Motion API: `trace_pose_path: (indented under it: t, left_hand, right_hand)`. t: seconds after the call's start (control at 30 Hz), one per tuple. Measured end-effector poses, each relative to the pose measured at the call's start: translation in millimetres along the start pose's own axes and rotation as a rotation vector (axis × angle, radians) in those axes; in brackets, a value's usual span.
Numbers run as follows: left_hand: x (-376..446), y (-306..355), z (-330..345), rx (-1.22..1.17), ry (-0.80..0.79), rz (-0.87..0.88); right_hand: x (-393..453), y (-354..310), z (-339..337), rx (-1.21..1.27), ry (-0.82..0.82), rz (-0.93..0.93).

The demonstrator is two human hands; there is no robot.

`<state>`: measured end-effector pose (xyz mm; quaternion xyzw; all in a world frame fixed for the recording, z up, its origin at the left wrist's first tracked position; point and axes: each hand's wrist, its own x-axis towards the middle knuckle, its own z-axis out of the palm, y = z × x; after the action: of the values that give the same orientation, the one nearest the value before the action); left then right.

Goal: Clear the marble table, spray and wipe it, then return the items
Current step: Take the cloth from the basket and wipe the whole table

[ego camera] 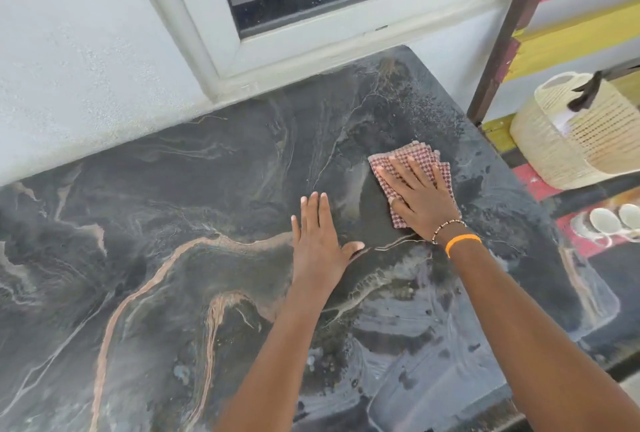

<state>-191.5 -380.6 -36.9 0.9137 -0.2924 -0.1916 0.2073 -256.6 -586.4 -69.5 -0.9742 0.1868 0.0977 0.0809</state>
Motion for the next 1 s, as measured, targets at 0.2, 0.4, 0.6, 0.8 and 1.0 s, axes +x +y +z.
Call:
trace_pose_path:
  t: [0.2, 0.4, 0.6, 0.8, 1.0]
  left_hand:
    - [33.8, 30.1, 13.8, 0.079, -0.054, -0.189]
    - [35.3, 28.5, 16.0, 0.041, -0.03, -0.217]
    - [36.1, 29.7, 14.9, -0.013, -0.002, -0.251]
    - [65.8, 54.5, 10.8, 0.074, 0.031, -0.214]
    - [93.3, 58.6, 12.5, 0.031, -0.055, -0.249]
  right_hand:
    - [-7.7, 59.3, -2.3, 0.092, 0.122, 0.386]
    - [-14.6, -23.2, 11.1, 0.097, 0.143, 0.314]
    - [60.8, -56.9, -5.2, 0.015, 0.022, -0.274]
    - [119.8, 5.8, -22.5, 0.068, 0.074, -0.188]
    - [105.6, 94.5, -28.6, 0.105, 0.149, 0.173]
